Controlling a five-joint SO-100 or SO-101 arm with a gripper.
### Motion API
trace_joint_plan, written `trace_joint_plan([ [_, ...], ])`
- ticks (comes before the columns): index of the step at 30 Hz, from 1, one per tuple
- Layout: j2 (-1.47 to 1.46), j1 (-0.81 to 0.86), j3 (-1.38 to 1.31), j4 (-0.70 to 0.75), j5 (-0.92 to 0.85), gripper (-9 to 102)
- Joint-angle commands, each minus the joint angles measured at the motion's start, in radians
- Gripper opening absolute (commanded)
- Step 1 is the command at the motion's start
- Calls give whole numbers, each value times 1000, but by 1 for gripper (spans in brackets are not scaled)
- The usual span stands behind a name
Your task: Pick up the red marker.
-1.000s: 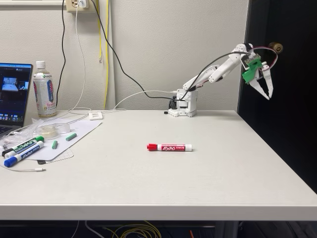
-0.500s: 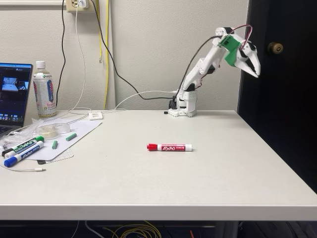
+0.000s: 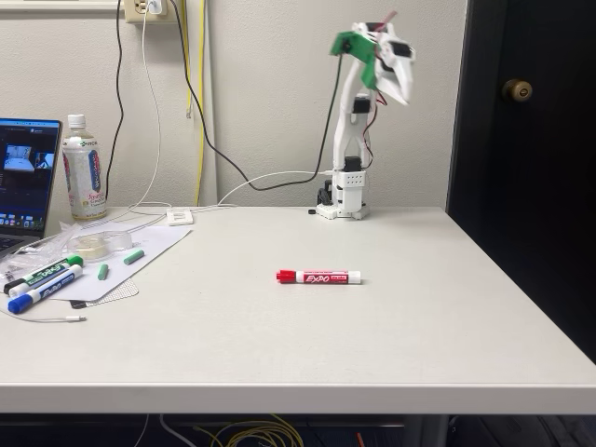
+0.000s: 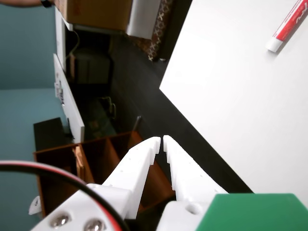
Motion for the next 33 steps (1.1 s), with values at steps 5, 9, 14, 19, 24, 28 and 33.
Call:
trace_joint_plan([
  [5,249,146,161,3,14,0],
  [9,304,238,225,3,21,0],
  [14,345,305,308,3,-15,0],
  [19,350,348,364,5,6,0],
  [24,364,394,445,5,5,0],
  [28,410,411,588,5,-34,0],
  [33,385,383,653,5,-25,0],
])
